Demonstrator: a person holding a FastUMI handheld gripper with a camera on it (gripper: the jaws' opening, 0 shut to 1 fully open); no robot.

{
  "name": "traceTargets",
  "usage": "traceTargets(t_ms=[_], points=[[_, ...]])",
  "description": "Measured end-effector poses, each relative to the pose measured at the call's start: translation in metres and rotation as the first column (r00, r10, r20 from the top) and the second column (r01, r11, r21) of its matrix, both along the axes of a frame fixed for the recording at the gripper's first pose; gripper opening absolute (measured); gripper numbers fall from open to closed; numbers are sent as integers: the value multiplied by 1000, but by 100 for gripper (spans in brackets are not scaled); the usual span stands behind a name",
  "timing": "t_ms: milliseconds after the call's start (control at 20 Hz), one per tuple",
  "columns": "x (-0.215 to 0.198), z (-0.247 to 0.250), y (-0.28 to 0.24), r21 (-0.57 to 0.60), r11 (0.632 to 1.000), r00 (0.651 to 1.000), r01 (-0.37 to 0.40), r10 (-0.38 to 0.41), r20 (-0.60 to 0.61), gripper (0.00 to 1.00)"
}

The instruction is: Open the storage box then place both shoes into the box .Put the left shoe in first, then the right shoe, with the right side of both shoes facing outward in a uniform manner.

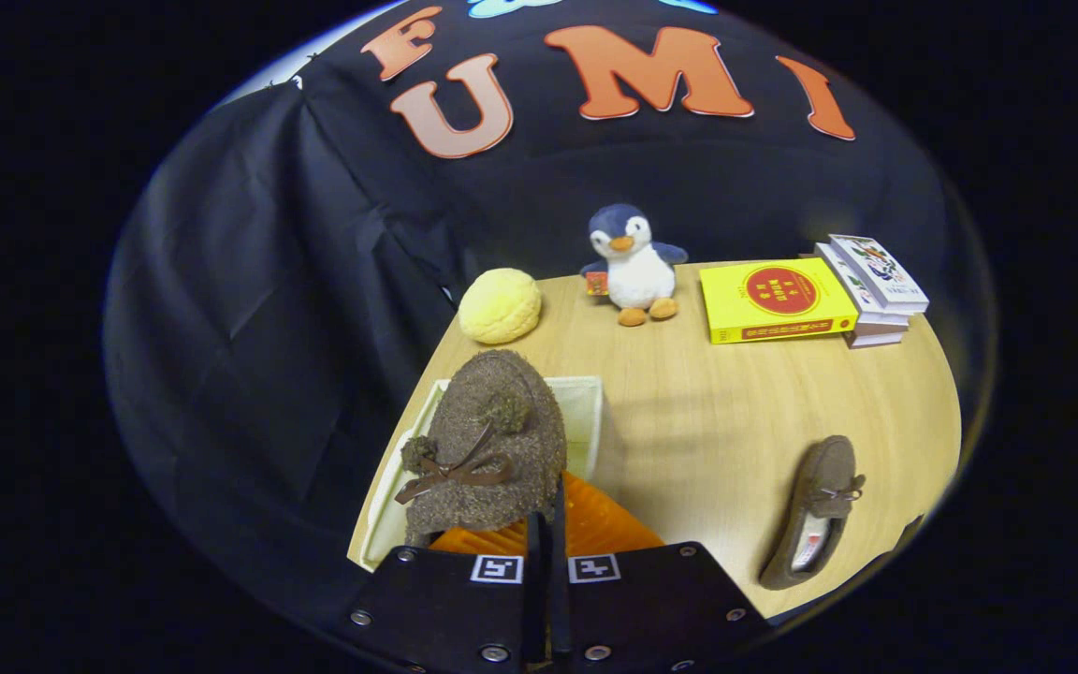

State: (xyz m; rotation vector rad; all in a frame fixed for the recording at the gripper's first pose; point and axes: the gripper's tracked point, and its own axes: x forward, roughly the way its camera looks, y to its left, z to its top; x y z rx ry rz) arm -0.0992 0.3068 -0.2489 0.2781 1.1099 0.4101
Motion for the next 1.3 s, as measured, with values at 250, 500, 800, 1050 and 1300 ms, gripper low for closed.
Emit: traceTargets(t_ms=[250, 500, 800, 1050, 1300], points=[[-9, -32, 51, -45, 998, 997, -53, 50, -53, 3], [-13, -68, 74, -105, 992, 992, -67, 54, -118, 3], [-25, -92, 92, -104, 990, 972, -95, 70, -226, 4], [-43, -62, 105, 99, 988, 957, -123, 144, -253, 45], [-21, -17, 69, 185, 977, 981, -110, 136, -136, 75]])
